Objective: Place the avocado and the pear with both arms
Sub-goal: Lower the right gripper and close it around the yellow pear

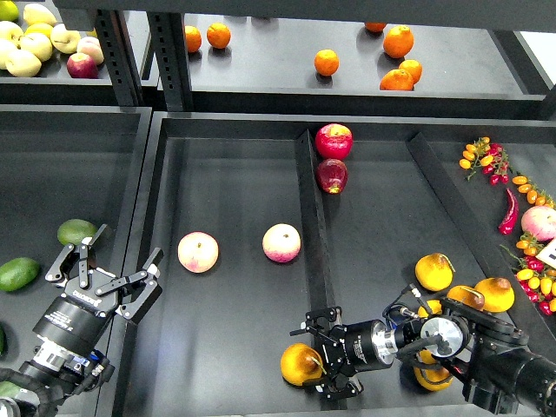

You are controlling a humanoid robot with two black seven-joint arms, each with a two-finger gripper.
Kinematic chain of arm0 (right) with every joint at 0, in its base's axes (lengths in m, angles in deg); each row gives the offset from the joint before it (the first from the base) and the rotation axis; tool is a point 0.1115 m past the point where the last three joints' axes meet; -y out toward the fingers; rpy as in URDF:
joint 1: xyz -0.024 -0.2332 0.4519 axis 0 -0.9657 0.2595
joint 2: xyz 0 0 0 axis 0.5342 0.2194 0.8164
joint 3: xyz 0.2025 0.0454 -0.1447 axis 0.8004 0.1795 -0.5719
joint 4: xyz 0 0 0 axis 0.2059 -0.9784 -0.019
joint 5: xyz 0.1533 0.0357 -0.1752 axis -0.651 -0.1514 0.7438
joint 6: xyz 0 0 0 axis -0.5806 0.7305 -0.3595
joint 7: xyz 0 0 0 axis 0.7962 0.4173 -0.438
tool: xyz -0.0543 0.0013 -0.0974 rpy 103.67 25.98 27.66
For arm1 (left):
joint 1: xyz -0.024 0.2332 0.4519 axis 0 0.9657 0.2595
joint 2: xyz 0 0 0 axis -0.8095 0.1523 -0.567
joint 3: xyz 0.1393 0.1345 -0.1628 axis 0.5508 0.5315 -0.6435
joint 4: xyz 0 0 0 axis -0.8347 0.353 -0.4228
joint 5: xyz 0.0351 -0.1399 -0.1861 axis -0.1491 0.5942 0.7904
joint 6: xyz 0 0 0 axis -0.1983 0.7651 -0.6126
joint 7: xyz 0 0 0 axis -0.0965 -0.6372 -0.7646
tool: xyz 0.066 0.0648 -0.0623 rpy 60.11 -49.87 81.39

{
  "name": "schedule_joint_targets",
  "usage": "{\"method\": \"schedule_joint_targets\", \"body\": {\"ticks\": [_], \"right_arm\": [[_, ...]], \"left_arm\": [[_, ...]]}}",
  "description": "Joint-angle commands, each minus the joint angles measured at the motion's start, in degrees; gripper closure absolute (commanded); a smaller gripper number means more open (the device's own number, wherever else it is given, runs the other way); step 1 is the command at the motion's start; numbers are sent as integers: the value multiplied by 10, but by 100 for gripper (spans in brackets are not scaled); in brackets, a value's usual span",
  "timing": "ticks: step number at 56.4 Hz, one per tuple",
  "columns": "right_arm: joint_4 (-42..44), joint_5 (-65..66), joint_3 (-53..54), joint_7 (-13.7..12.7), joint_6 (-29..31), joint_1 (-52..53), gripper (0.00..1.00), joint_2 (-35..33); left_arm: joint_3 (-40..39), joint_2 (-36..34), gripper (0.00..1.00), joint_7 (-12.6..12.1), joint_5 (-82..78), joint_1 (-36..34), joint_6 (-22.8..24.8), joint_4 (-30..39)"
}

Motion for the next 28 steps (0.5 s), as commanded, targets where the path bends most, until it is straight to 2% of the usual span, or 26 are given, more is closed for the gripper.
{"method": "schedule_joint_targets", "body": {"ticks": [1, 7, 8, 11, 14, 28], "right_arm": [[0, -1, 0, 0, 0, -2, 37, 0], [-3, -7, 2, 0, -1, -2, 54, 0], [-5, -13, 8, 0, -2, -2, 62, 0], [-6, -17, 11, 0, -2, -3, 66, 0], [-7, -22, 15, 0, -6, -5, 75, 0], [-10, -26, 19, 0, -24, -6, 77, 0]], "left_arm": [[0, 0, 2, 0, -1, 1, 0, 0], [0, 0, 2, 0, -1, 1, 0, 0], [1, 0, 2, 0, -1, 0, 0, 0], [1, 0, 2, 0, -1, 0, 0, 0], [2, 0, 2, 0, -1, 1, 0, 0], [4, 0, 2, 0, -1, 1, 0, 0]]}}
